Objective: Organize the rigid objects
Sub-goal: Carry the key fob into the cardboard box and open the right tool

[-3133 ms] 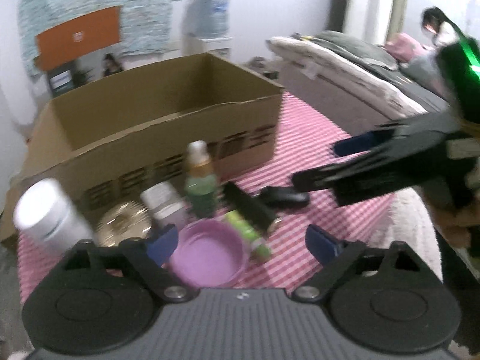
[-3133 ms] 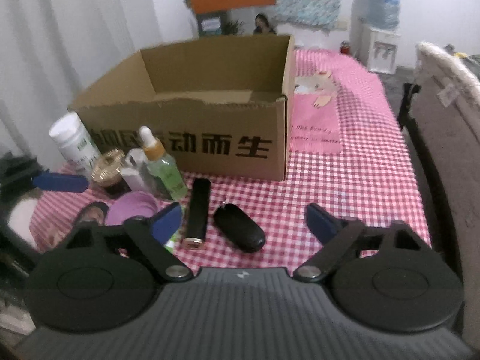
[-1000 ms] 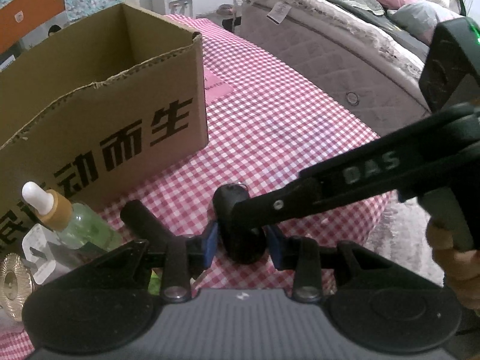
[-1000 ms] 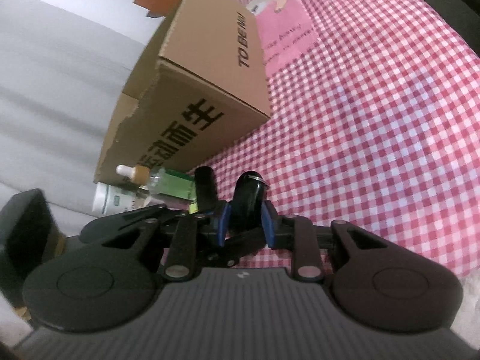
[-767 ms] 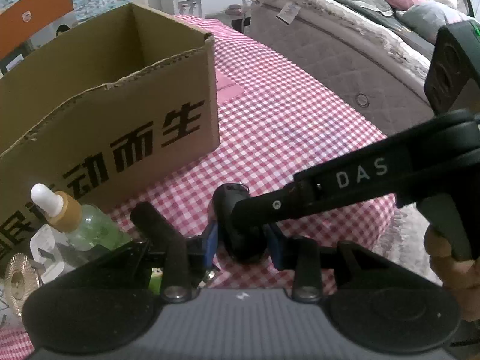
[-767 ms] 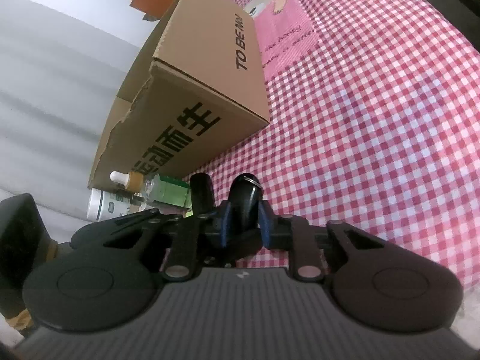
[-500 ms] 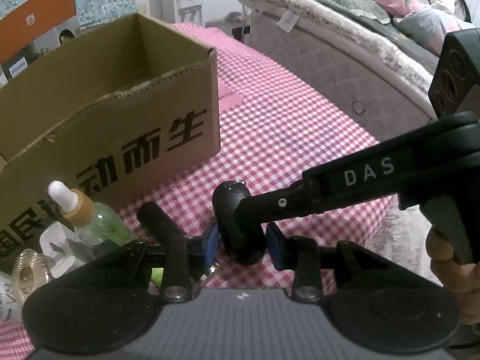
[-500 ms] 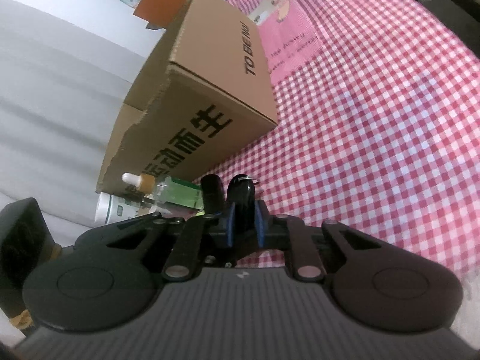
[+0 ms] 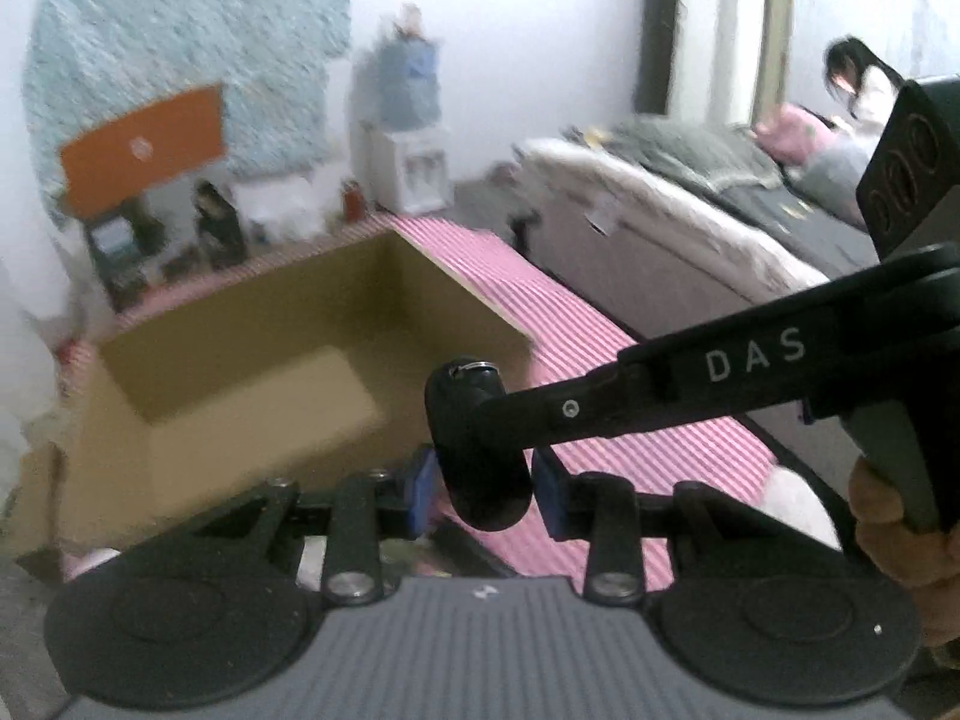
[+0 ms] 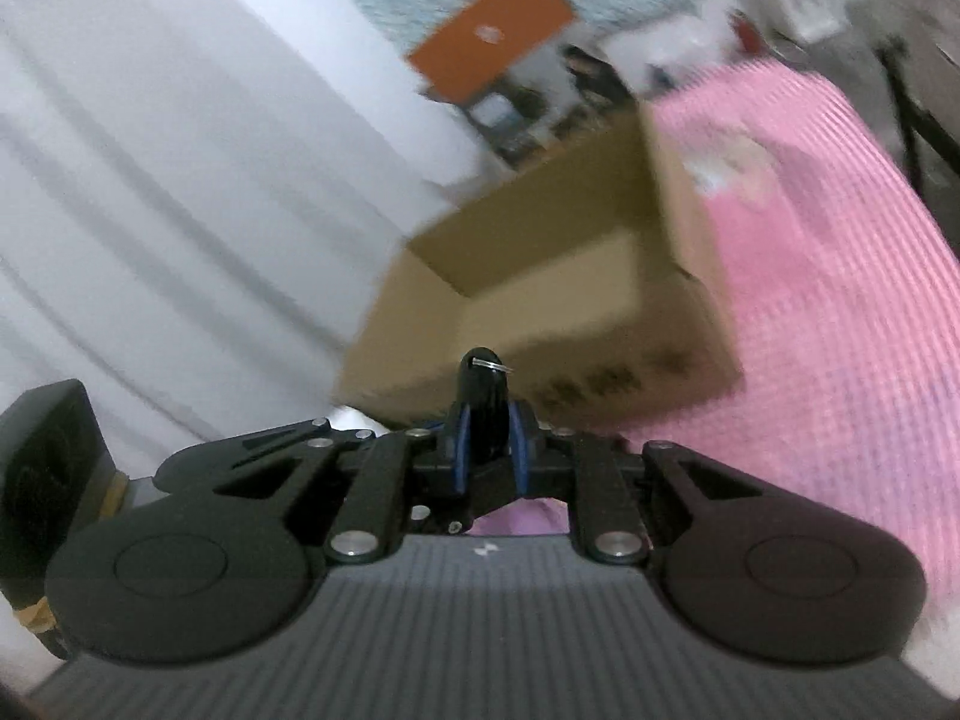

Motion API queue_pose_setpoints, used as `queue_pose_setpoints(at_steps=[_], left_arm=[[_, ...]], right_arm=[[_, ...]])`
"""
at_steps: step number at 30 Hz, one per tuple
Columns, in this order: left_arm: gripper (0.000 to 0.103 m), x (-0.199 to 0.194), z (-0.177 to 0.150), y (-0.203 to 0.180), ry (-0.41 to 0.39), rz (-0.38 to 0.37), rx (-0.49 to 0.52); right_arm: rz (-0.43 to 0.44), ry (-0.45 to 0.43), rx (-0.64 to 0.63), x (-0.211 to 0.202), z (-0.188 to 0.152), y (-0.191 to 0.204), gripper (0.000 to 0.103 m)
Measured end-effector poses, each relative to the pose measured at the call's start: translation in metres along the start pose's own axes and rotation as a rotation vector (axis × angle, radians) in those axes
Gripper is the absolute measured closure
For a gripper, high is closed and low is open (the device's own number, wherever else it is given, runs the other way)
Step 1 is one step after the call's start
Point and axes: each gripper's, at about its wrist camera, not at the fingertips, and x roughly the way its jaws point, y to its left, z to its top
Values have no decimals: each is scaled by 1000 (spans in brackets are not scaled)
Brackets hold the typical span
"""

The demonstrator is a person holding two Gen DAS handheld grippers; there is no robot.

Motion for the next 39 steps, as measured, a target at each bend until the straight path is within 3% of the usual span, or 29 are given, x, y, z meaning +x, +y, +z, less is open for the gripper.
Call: queue_pose_setpoints(at_steps=[5, 10, 18, 23, 32, 37, 39], left_arm=[[67, -17, 23, 48, -21, 93, -60], [67, 5, 45, 110, 67, 144, -125], [67, 83, 49, 200, 290, 130, -237], [67, 112, 46, 219, 338, 163, -209], [64, 120, 51, 217, 316, 174, -181], [55, 97, 56, 210, 261, 157, -185], [47, 82, 58, 203, 231, 138, -187]], right_arm=[[102, 29, -91, 38, 38, 42, 90], [173, 147, -81, 108, 82, 62, 90], [156, 381, 110, 244, 124, 41, 91], [119, 448, 197, 300, 133, 22, 93], [58, 473, 249, 327, 131, 8, 94], [66, 414, 212, 290, 141, 6, 91], [71, 384, 187, 269, 143, 12, 90]])
